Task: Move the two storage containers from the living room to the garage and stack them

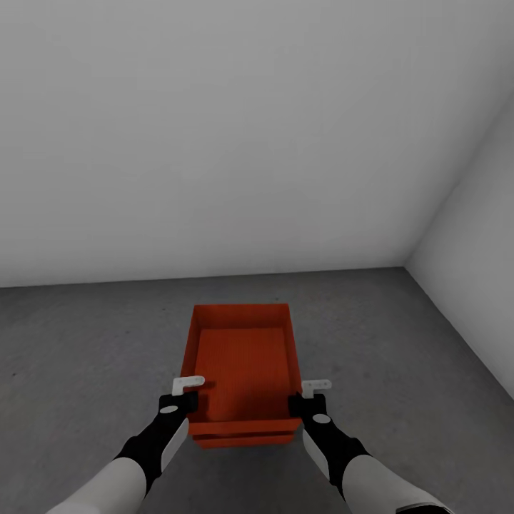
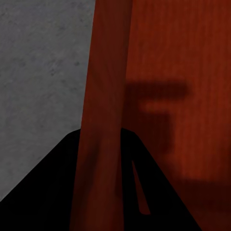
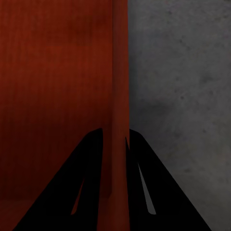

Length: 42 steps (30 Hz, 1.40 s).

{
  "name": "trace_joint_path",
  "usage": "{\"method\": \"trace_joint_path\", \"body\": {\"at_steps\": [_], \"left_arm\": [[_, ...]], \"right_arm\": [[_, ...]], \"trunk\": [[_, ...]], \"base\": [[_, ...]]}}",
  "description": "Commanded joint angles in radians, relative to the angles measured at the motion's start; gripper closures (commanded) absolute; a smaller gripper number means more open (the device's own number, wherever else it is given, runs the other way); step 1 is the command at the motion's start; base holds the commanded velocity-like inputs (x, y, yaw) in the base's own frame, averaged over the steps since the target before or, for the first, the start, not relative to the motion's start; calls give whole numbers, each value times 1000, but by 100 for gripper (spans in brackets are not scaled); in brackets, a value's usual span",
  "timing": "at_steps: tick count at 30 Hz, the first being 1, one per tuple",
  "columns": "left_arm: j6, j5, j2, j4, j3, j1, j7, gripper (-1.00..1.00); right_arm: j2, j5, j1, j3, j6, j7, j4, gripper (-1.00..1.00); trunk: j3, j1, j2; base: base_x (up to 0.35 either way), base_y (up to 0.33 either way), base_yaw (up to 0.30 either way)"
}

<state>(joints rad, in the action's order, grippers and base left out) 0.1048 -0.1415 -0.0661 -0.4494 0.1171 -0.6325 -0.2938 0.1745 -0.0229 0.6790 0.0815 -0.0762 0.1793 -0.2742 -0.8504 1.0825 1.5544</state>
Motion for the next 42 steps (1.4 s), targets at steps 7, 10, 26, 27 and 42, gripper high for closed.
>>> {"method": "trace_joint_path", "body": {"at_steps": [7, 10, 26, 27, 42], "left_arm": [[6, -18, 11, -3, -27, -1, -11, 100], [6, -18, 11, -3, -27, -1, -11, 100], [6, -18, 12, -3, -27, -1, -11, 100], [6, -18, 12, -3, -27, -1, -11, 100], [6, -18, 12, -3, -27, -1, -11, 100]], "right_arm": [[0, -9, 1, -6, -3, 9, 0, 100], [0, -8, 1, -6, 2, 9, 0, 100], [0, -15, 1, -6, -2, 11, 0, 100], [0, -15, 1, -6, -2, 11, 0, 100], [0, -15, 1, -6, -2, 10, 0, 100]], "trunk": [[-23, 27, 50], [-32, 38, 71], [-82, 100, 183], [-85, 104, 190], [-98, 119, 218]], "base": [[0, 0, 0], [0, 0, 0], [0, 0, 0], [0, 0, 0], [0, 0, 0]]}}
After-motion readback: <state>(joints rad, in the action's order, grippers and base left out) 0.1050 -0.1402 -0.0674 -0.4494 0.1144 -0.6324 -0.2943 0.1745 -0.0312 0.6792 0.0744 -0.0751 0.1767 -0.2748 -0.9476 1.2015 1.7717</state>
